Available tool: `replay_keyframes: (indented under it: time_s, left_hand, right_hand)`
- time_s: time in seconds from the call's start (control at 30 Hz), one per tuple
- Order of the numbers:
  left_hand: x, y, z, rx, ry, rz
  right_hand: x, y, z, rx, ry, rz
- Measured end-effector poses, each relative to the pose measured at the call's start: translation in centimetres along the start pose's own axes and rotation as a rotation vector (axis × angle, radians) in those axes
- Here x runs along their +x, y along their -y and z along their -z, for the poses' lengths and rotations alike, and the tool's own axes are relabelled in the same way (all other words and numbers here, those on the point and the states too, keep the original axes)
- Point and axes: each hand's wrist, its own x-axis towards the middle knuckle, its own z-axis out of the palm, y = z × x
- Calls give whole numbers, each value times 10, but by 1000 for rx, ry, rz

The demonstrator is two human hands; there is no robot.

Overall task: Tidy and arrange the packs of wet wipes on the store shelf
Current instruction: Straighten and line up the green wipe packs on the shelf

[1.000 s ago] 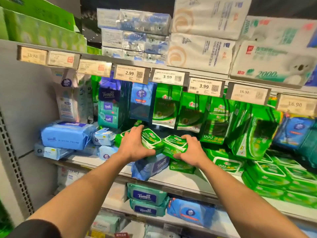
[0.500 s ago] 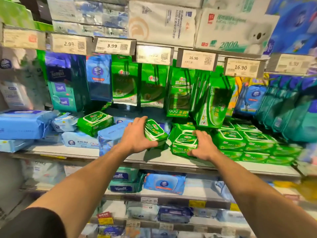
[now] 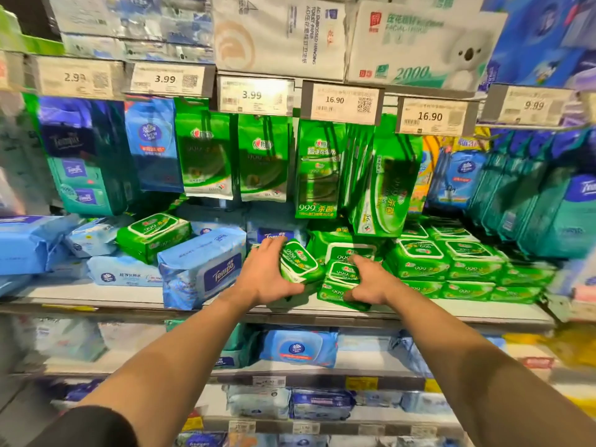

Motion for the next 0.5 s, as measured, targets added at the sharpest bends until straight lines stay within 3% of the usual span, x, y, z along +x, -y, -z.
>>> replay_keyframes:
  time_s: [0.23, 0.4, 0.5]
  left_hand:
    - [-5, 17, 1, -32, 60, -57]
    - [-8, 20, 5, -36, 84, -92]
    - [-7, 20, 6, -38, 90, -99]
  right_hand:
    - [-8, 24, 1, -368, -174, -161]
    - [-14, 35, 8, -260, -249, -272]
    - [-13, 30, 22, -227, -259, -206]
